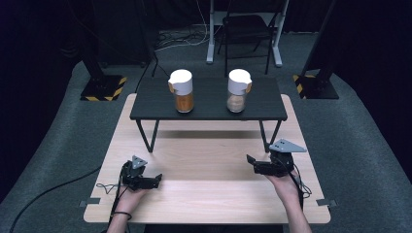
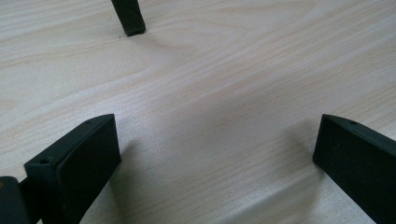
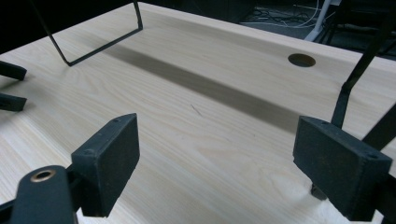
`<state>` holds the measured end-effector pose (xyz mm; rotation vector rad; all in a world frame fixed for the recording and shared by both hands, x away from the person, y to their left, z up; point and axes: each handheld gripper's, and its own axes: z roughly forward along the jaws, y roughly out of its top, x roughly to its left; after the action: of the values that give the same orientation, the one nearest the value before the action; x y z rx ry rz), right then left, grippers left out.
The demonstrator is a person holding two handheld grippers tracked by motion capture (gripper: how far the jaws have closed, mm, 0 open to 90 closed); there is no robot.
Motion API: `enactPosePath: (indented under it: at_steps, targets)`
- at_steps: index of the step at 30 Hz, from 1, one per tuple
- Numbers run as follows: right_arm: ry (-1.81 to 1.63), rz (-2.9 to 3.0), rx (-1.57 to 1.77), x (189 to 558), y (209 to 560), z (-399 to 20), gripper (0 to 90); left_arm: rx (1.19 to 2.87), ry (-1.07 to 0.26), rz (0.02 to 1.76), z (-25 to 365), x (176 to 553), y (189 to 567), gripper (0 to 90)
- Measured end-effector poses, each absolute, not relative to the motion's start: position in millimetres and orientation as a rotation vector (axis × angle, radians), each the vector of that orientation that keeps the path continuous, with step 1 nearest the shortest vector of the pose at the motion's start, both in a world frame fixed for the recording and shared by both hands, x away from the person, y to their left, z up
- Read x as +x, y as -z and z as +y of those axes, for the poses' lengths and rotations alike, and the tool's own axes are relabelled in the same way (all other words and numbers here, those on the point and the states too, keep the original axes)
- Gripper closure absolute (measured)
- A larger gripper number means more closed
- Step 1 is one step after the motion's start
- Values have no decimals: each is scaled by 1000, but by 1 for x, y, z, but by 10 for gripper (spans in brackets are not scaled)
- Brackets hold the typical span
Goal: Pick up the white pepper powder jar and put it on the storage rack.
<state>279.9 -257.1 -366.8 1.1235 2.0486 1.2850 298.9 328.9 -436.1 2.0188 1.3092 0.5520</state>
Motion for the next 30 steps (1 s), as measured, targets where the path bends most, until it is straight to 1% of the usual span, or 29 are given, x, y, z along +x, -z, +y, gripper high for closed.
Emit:
enactPosePath:
  at_steps: [7,23,30]
  targets:
    - [-1263,2047,1146,276,381,-260,138,2019,-552,1309,329,299,436,0]
    - [-1189,2089,1243,282,418,-268,135,2014,-553,1312,329,299,437,0]
    - [-1160,2108,1274,286,426,-268,135,2016,-552,1310,329,299,436,0]
